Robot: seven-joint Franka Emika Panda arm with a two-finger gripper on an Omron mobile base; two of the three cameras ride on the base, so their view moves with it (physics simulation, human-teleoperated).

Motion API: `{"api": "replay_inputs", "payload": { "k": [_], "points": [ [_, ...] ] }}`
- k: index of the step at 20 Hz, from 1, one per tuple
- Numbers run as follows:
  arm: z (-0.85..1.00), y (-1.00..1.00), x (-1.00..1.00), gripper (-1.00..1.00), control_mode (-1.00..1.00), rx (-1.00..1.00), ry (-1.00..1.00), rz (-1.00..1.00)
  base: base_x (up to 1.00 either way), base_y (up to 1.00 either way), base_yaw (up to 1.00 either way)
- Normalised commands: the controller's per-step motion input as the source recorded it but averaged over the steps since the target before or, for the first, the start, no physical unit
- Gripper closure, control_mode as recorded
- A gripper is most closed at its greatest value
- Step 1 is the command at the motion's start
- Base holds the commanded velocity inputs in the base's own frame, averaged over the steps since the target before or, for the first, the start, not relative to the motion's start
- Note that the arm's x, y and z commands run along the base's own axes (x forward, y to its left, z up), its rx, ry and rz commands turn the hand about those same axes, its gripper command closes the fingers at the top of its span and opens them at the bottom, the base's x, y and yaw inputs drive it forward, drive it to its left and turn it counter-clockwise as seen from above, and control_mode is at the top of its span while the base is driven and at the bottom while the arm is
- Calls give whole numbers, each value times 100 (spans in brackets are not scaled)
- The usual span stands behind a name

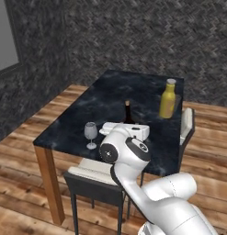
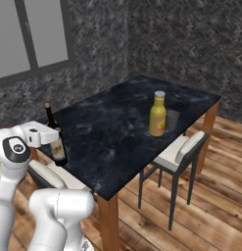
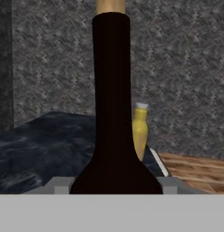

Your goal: There is a wine glass and glass cup on the dining counter. Place the wine bottle next to the wine glass and the juice bottle next to the glass cup.

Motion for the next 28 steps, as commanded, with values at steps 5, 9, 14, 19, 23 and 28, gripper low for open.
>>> {"api": "replay_inputs", "payload": {
  "k": [5,9,14,19,23,28],
  "points": [
    [0,0,0,100,100,0,0,0,9,0,6],
    [0,0,0,100,100,0,0,0,0,0,0],
    [0,0,0,100,100,0,0,0,0,0,0],
    [0,0,0,100,100,0,0,0,0,0,0],
    [0,0,0,100,100,0,0,0,0,0,0],
    [0,2,4,100,-100,0,0,0,1,6,0]
  ]
}}
